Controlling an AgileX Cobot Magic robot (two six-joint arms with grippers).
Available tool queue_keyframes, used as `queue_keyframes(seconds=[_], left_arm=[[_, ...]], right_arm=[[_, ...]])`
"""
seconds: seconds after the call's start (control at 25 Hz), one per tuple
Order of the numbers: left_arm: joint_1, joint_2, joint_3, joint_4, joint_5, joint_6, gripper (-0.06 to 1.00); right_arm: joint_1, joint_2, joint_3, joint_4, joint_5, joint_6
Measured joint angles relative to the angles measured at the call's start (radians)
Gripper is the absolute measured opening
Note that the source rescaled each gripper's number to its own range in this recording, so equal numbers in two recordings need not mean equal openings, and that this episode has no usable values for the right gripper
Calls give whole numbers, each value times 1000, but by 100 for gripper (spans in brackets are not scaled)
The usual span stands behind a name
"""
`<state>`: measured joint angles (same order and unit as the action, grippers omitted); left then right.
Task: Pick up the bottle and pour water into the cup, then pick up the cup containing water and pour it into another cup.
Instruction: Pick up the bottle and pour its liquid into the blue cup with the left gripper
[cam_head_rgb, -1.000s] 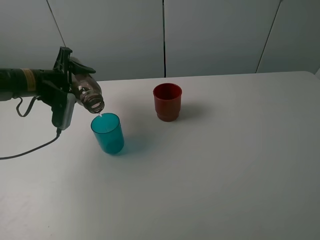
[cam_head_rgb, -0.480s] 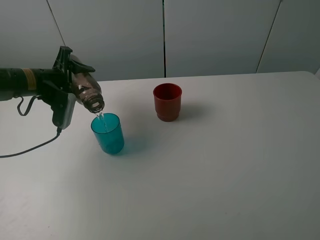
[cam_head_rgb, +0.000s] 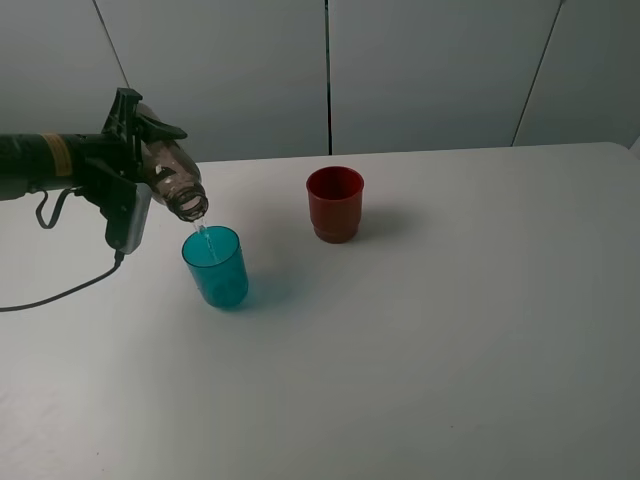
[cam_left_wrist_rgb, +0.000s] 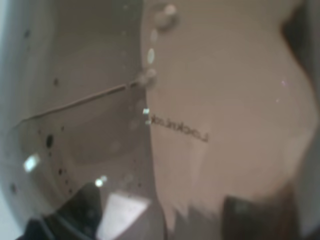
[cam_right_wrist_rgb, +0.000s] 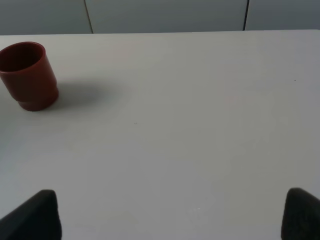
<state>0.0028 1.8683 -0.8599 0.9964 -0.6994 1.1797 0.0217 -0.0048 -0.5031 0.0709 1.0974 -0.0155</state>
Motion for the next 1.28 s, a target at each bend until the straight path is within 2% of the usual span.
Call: queue_keyframes(seconds=[1.28], left_arm=[[-22,0,0,-108,-1,164,2]], right_arm=[[0,0,0,0,0,0]])
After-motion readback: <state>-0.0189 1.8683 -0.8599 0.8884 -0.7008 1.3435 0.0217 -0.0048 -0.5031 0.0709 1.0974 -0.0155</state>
